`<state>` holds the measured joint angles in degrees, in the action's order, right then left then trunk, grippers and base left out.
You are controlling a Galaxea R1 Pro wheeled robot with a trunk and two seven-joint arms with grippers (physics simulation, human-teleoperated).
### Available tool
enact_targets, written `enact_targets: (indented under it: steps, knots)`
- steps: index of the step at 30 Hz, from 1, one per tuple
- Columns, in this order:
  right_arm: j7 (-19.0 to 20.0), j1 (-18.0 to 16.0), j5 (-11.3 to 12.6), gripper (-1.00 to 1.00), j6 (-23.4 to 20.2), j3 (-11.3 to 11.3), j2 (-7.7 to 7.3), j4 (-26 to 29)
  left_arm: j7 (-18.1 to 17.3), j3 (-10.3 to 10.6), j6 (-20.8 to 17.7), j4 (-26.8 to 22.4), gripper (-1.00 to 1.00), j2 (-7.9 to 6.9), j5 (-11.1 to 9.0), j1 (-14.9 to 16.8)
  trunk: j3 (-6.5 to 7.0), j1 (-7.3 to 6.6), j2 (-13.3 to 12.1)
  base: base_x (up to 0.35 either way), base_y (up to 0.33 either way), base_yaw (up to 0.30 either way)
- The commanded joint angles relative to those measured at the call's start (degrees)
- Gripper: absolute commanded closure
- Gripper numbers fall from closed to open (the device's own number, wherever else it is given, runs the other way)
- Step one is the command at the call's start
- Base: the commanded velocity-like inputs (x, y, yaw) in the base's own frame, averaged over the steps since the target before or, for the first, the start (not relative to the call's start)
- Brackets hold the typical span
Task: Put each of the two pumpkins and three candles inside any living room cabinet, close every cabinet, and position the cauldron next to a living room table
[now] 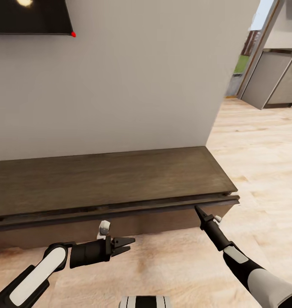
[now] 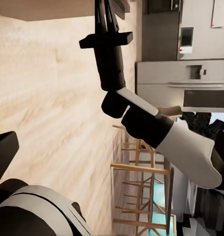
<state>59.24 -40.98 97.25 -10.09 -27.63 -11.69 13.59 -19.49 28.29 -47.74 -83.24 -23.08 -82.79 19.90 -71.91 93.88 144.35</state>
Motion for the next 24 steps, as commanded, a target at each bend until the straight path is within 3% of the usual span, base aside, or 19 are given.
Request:
enact_targets:
  steps: [1, 24]
  knots:
    - [0.05, 0.02, 0.31, 1.00, -0.46, -1.38, -0.04, -0.58, -0.17, 0.08, -0.08, 0.01, -1.00, -0.04, 0.00, 0.05, -0.05, -0.03, 0.01, -0.320, 0.000, 0.000]
    - [0.23, 0.02, 0.31, 1.00, -0.46, -1.38, -0.08, -0.57, -0.20, 0.27, 0.01, 0.01, -1.00, -0.04, 0.06, 0.05, -0.05, -0.03, 0.01, -0.129, 0.000, 0.000]
